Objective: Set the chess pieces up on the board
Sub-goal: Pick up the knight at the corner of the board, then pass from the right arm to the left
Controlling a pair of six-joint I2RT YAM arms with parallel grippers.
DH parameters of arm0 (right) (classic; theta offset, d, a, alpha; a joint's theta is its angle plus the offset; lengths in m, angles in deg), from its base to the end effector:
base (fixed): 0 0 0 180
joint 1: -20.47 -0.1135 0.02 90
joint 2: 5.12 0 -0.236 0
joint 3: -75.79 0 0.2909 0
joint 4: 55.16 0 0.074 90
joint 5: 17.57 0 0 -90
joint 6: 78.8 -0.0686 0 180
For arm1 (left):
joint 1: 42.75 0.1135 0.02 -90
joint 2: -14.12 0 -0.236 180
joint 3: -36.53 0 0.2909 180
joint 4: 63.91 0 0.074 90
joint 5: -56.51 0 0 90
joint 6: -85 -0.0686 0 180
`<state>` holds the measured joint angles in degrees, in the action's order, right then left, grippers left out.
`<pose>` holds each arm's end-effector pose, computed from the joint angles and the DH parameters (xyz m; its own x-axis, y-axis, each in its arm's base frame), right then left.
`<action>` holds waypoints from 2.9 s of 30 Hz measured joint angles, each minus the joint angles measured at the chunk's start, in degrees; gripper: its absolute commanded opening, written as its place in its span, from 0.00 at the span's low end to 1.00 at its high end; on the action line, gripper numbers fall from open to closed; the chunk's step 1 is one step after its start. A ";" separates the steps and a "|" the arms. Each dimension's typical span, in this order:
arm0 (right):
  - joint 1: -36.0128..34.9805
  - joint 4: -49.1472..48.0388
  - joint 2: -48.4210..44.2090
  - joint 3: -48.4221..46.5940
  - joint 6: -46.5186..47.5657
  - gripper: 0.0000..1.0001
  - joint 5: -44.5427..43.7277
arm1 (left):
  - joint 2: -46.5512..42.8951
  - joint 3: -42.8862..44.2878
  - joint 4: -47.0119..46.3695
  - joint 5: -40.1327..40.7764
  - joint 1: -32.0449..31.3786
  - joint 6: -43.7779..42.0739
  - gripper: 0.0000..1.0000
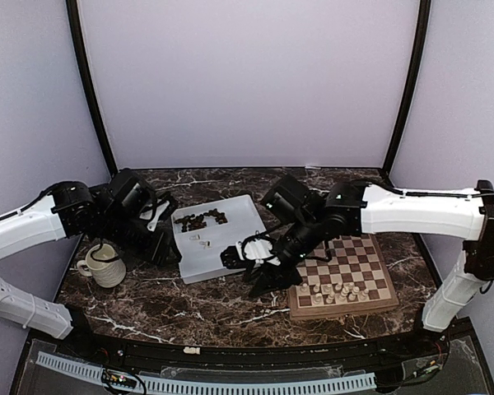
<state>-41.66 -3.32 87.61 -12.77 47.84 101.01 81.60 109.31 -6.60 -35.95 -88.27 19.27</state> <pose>0.1563 0.3658 0.2168 0.2269 -0.6920 -0.6853 -0.9545 -0.2977 -0.0154 0.2130 -0.2211 0.2460 -0.8040 0.2326 -0.5472 0.4397 0.8521 -0.2838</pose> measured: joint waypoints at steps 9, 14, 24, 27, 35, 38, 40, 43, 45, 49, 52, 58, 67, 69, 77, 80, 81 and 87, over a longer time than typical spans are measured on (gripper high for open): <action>-15.15 -5.77 10.54 -1.38 -9.81 0.42 -10.38 | -7.30 -6.38 5.14 11.15 -1.84 14.34 0.55; -20.48 -7.30 18.14 -3.63 -15.43 0.44 -14.99 | -7.96 -9.09 1.92 14.47 -1.57 19.89 0.55; -22.56 -6.82 29.66 -16.52 -21.38 0.45 -18.38 | -22.56 -15.54 -2.10 18.88 -1.44 24.48 0.56; -23.45 -6.56 32.52 -19.04 -22.43 0.44 -19.37 | -23.80 -15.52 -1.99 19.89 -1.27 24.50 0.56; -24.85 -5.07 35.32 -21.24 -23.91 0.32 -23.80 | -23.58 -15.52 -1.90 20.57 -1.25 24.09 0.56; -24.96 -4.87 35.34 -21.24 -24.33 0.26 -25.24 | -23.58 -15.52 -1.99 20.55 -1.25 23.91 0.56; -25.00 -4.79 35.34 -21.24 -24.57 0.26 -25.99 | -23.58 -15.54 -2.05 20.50 -1.25 23.78 0.55; -25.00 -4.70 35.34 -21.24 -24.63 0.19 -26.84 | -23.52 -15.58 -2.12 20.37 -1.25 23.32 0.56; -24.98 -4.90 35.32 -21.00 -24.28 0.13 -26.99 | -23.10 -15.61 -2.51 20.04 -1.25 22.56 0.56; -24.30 -6.01 34.12 -19.15 -23.54 0.08 -26.51 | -20.74 -15.63 -4.66 18.64 -1.25 20.35 0.55; -22.80 -5.99 32.04 -16.65 -22.36 0.07 -24.68 | -18.53 -15.63 -6.99 17.38 -1.25 18.36 0.55; -14.69 -5.62 21.24 -10.73 -19.04 0.05 -20.65 | -13.31 -15.58 -13.79 14.01 -1.25 14.38 0.51; -3.32 -8.00 4.00 -6.67 -15.04 0.06 -19.41 | -6.62 -15.52 -31.34 -0.76 -1.25 15.45 0.47; -1.70 -8.26 3.58 -6.34 -14.64 0.06 -19.26 | -4.59 -15.52 -36.50 -4.68 -1.27 16.76 0.45; 1.11 -8.33 3.58 -4.94 -14.64 0.06 -19.63 | 4.24 -15.50 -51.25 -16.70 -2.58 21.99 0.42; 1.11 -8.35 3.58 -4.79 -14.69 0.06 -19.63 | 5.99 -15.47 -53.86 -18.67 -2.95 23.39 0.40; 1.14 -8.37 3.58 -4.79 -14.69 0.06 -19.63 | 6.49 -15.47 -54.47 -19.26 -3.04 23.82 0.39; 1.36 -8.68 3.58 -4.79 -14.84 0.06 -19.74 | 9.40 -14.84 -57.37 -21.77 -3.37 25.49 0.27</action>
<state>-40.31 -12.00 91.20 -17.56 33.00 81.27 91.00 94.47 -63.97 -57.72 -91.64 44.75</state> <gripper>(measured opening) 0.137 0.341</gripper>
